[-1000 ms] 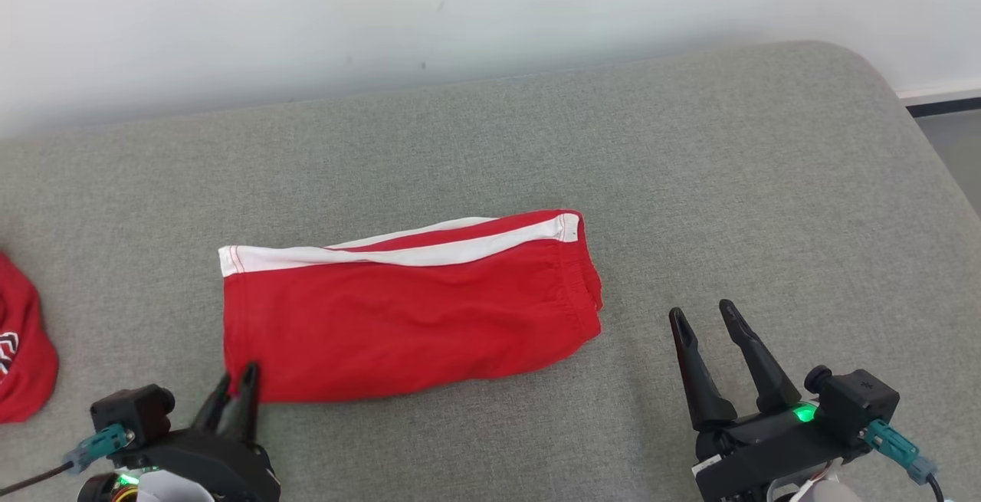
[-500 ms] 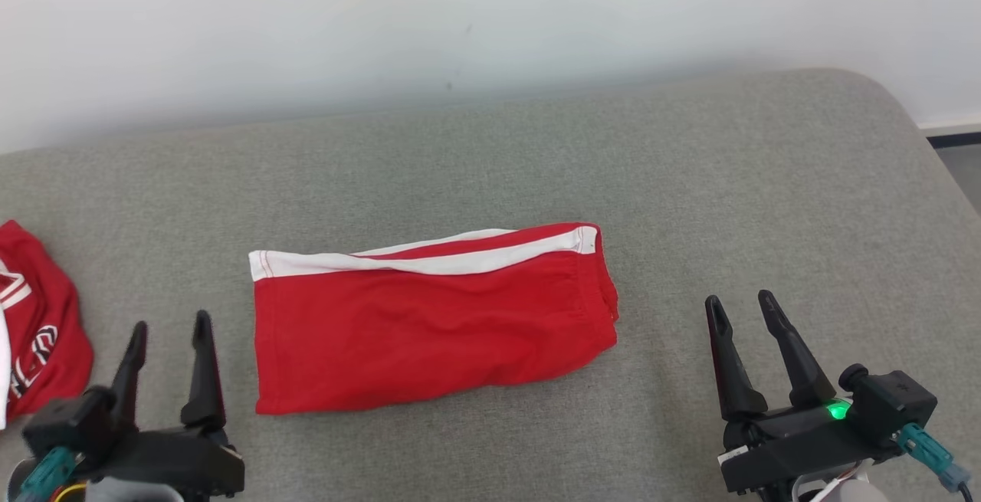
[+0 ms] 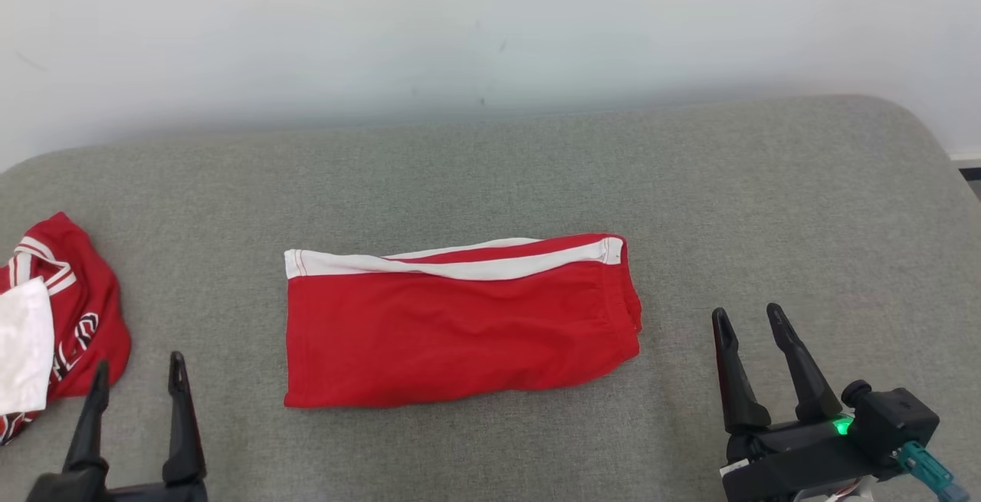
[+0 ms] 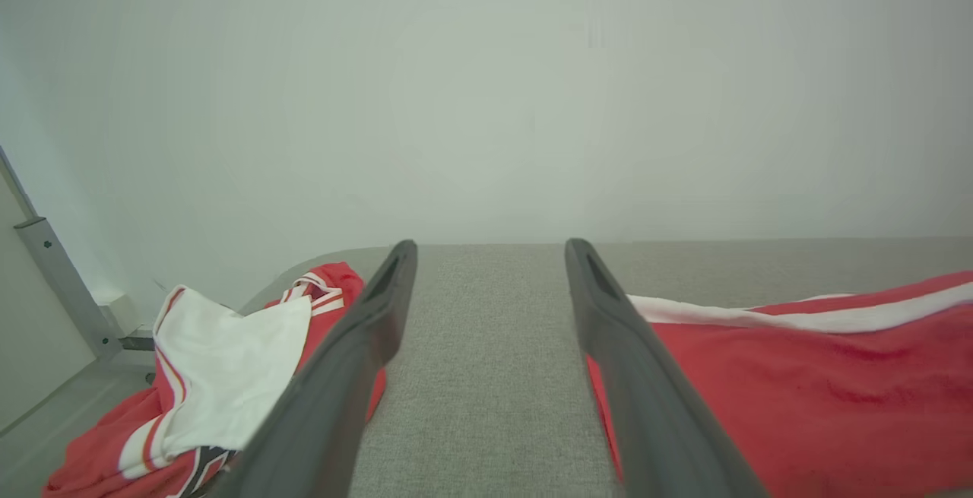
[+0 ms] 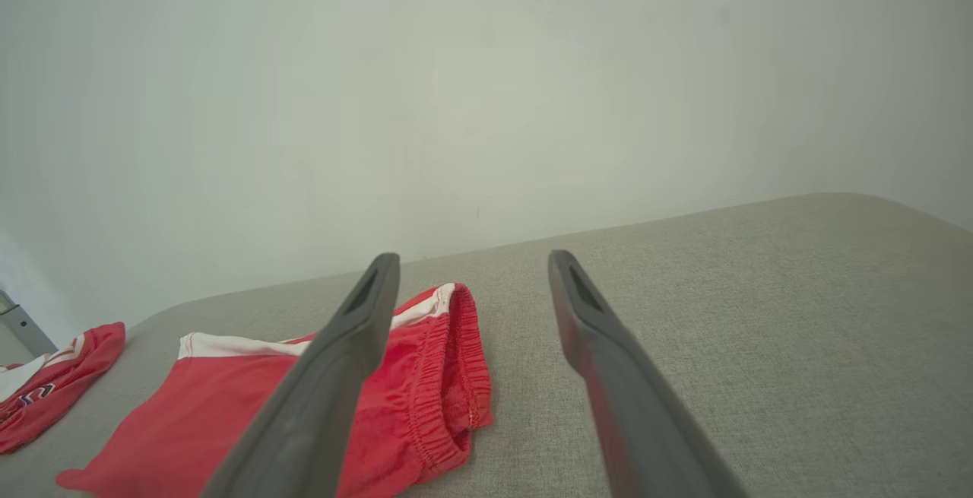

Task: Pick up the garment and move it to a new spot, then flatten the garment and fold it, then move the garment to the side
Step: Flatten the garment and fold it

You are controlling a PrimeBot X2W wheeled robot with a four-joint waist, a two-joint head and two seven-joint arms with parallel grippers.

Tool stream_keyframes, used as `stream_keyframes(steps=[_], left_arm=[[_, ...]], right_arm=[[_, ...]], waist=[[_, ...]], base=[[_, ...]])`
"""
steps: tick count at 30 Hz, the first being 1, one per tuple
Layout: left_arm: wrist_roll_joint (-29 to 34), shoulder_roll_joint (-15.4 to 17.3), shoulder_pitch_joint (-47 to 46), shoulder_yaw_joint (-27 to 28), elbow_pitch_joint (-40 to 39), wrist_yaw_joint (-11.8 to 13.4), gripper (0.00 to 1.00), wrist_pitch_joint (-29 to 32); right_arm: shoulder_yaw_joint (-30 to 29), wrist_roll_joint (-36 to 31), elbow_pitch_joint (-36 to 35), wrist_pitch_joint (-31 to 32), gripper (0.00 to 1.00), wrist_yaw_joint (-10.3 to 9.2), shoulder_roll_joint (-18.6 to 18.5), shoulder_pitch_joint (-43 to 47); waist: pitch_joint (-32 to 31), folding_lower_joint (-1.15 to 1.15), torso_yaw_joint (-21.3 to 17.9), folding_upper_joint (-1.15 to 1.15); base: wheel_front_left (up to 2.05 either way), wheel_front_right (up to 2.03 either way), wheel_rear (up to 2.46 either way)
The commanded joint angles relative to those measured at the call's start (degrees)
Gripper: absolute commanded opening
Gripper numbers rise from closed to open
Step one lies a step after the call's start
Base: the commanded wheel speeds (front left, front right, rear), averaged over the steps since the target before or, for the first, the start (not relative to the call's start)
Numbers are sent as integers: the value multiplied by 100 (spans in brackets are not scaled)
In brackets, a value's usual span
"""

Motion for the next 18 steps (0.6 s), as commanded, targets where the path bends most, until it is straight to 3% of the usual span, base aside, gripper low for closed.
stream_keyframes(steps=[1,8,18], left_arm=[[106,-17,56,39,-53,-41,100,-17],[432,-465,356,642,57,-479,100,-18],[1034,-641,498,583,573,-747,100,-18]], right_arm=[[-7,-32,-5,-29,100,-14,39,37],[-99,-197,151,-28,100,-15,120,105],[-110,-356,484,-29,100,-15,195,148]], waist=[[-11,0,20,0],[-69,0,110,0],[-218,0,217,0]], base=[[0,0,0],[0,0,0],[0,0,0]])
